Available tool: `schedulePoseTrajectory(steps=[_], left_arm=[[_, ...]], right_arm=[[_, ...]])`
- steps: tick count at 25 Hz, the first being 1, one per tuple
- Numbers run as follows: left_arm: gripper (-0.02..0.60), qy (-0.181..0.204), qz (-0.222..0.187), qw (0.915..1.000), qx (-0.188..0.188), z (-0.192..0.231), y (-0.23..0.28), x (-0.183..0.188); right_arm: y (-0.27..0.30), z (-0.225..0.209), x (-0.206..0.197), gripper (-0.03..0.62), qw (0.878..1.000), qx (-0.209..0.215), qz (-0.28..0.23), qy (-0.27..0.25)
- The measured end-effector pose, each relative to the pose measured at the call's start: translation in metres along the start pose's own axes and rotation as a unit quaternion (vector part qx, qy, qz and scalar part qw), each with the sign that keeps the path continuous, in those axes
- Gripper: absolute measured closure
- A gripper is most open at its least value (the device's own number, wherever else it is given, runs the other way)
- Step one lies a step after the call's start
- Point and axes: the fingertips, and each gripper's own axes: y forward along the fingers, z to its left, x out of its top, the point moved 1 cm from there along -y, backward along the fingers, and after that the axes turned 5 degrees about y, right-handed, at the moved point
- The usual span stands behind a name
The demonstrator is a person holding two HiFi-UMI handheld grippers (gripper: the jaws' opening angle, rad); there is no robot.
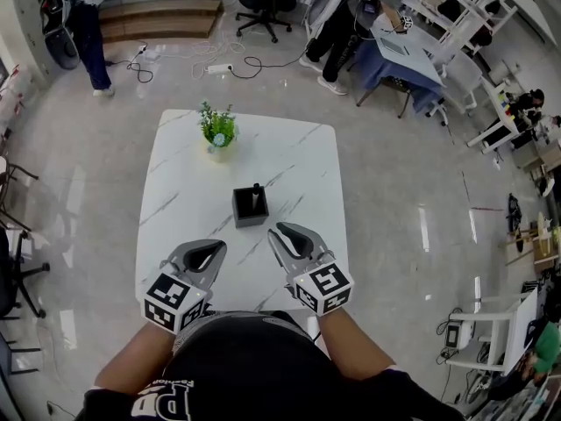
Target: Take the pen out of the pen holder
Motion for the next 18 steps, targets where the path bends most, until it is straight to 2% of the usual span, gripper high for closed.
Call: schedulePoseTrajectory(steps=[18], left_arm=[[0.525,-0.036,0.014,0.9985,0.040,0.024,-0.023,-0.027]], right_arm=[[0.097,-0.062,-0.033,0.531,0.997,-0.042,0.063,0.015]])
